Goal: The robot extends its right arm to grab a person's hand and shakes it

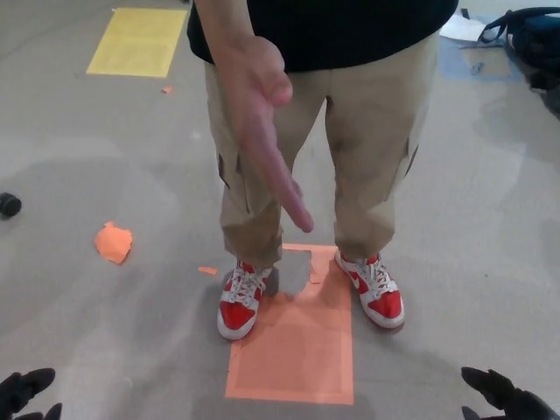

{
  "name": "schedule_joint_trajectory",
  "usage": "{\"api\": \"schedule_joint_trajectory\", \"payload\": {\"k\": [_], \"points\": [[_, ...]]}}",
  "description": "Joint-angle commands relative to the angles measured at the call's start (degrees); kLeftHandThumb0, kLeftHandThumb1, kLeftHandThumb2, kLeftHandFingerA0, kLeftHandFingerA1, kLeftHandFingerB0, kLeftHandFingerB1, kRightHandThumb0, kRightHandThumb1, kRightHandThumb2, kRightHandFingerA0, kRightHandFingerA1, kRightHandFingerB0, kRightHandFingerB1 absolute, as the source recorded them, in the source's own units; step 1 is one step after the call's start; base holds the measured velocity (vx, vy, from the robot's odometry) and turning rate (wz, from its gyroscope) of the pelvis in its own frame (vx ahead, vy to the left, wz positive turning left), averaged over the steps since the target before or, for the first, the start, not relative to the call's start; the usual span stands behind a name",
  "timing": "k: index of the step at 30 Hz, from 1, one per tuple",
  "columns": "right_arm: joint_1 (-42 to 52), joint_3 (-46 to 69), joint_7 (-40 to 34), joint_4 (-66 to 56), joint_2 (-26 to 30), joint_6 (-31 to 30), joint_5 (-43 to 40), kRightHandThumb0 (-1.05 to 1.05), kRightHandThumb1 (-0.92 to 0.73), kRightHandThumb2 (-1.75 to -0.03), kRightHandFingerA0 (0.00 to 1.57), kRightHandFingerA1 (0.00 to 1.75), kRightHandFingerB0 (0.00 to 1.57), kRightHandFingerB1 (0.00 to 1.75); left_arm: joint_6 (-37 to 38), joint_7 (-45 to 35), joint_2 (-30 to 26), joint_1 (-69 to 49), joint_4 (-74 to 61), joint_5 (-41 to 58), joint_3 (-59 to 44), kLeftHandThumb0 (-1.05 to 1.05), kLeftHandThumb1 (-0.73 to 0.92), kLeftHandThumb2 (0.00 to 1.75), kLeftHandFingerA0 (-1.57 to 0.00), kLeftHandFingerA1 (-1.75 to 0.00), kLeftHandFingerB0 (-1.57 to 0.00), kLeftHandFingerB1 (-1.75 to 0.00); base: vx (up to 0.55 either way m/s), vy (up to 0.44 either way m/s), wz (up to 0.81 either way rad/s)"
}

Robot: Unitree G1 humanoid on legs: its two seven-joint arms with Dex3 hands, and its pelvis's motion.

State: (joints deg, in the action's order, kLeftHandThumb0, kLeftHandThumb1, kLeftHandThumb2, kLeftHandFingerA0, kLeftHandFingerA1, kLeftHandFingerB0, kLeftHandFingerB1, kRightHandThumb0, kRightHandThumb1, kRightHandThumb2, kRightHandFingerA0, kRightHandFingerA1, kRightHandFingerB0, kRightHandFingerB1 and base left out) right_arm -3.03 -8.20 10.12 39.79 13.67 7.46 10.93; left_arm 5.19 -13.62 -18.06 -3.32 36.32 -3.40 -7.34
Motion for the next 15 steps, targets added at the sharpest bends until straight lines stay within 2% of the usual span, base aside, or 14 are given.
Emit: {"api": "schedule_joint_trajectory", "payload": {"k": [1,2,3,4,5,6,7,8,9,10,13,15], "points": [[3.49,2.04,-1.22,-5.18,-0.22,2.64,-2.01,-0.86,-0.79,-1.1,0.0,0.2,0.0,0.18,-0.43,-0.67,-1.21,-0.96,-0.18,0.7,-0.02,-0.73,0.74,1.03,-0.13,-0.46,-0.01,-0.39,0.0,0.0,0.0],[4.5,2.57,-1.33,-7.79,-0.45,2.56,-2.55,-0.86,-0.79,-1.1,0.0,0.21,0.0,0.17,-0.58,-0.73,-1.19,-1.05,-0.44,0.69,0.05,-0.7,0.73,1.04,-0.12,-0.46,0.0,-0.4,0.0,0.0,0.0],[5.79,3.06,-1.57,-12.3,-0.59,2.22,-2.74,-0.86,-0.8,-1.11,0.0,0.21,0.0,0.17,-0.12,-0.7,-1.09,-1.18,-0.77,0.84,-0.05,-0.34,0.6,1.13,0.0,-0.47,0.0,-0.48,0.0,0.0,0.0],[6.97,3.51,-1.32,-16.87,-0.8,2.11,-3.09,-0.85,-0.81,-1.1,0.0,0.19,0.0,0.16,0.08,-1.04,-1.03,-1.3,-1.11,1.31,-0.3,-0.34,0.61,1.13,0.0,-0.48,0.0,-0.48,0.0,0.0,0.0],[8.0,3.66,-0.93,-21.09,-0.77,1.24,-3.22,-0.86,-0.8,-1.11,0.0,0.17,0.0,0.17,-0.02,-1.16,-1.03,-1.29,-1.22,1.37,-0.3,-0.72,0.74,1.04,-0.12,-0.46,0.0,-0.38,0.0,0.0,0.0],[9.11,3.93,0.11,-26.2,-0.79,-0.12,-4.18,-0.86,-0.79,-1.1,0.0,0.2,0.0,0.18,-0.03,-0.97,-1.12,-1.34,-1.35,1.0,-0.07,-0.34,0.6,1.13,0.0,-0.47,0.0,-0.48,0.0,0.0,0.0],[9.61,4.23,1.12,-28.89,-0.94,-0.81,-5.42,-0.86,-0.79,-1.1,0.0,0.2,0.0,0.18,0.09,-0.78,-1.2,-1.44,-1.5,0.69,0.09,-0.34,0.6,1.13,0.0,-0.47,0.0,-0.48,0.0,0.0,0.0],[10.34,4.12,2.1,-33.44,-0.46,-2.17,-5.74,-0.87,-0.81,-1.11,0.0,0.16,0.0,0.16,0.16,-0.76,-1.21,-1.42,-1.27,0.6,0.15,-0.81,0.78,1.03,-0.12,-0.44,0.0,-0.36,0.0,0.0,0.0],[11.07,4.02,2.88,-38.36,0.08,-3.73,-5.85,-0.86,-0.81,-1.12,0.0,0.18,0.0,0.16,0.27,-1.12,-1.31,-1.2,-0.7,0.65,0.22,-0.71,0.74,1.06,-0.06,-0.41,-0.02,-0.36,0.0,0.0,0.0],[11.26,3.91,3.03,-41.35,0.46,-4.6,-5.37,-0.88,-0.81,-1.14,0.0,0.17,0.0,0.18,0.31,-1.29,-1.36,-1.19,-0.62,0.65,0.29,-0.74,0.75,1.05,-0.1,-0.43,-0.03,-0.36,0.0,0.0,0.0],[11.05,3.76,4.2,-51.73,0.94,-8.06,-6.1,-0.86,-0.76,-1.1,0.0,0.17,0.0,0.22,0.48,-1.0,-1.31,-1.42,-1.0,0.46,0.36,-0.72,0.74,1.06,-0.06,-0.43,-0.03,-0.38,0.0,0.0,0.0],[9.58,3.03,6.07,-61.06,1.84,-14.54,-5.87,-0.9,-0.77,-1.1,0.0,0.16,0.0,0.17,-0.49,-0.21,-1.13,-1.54,-1.95,-0.01,0.57,-0.69,0.72,1.04,-0.08,-0.44,-0.03,-0.4,0.0,0.0,0.0]]}}
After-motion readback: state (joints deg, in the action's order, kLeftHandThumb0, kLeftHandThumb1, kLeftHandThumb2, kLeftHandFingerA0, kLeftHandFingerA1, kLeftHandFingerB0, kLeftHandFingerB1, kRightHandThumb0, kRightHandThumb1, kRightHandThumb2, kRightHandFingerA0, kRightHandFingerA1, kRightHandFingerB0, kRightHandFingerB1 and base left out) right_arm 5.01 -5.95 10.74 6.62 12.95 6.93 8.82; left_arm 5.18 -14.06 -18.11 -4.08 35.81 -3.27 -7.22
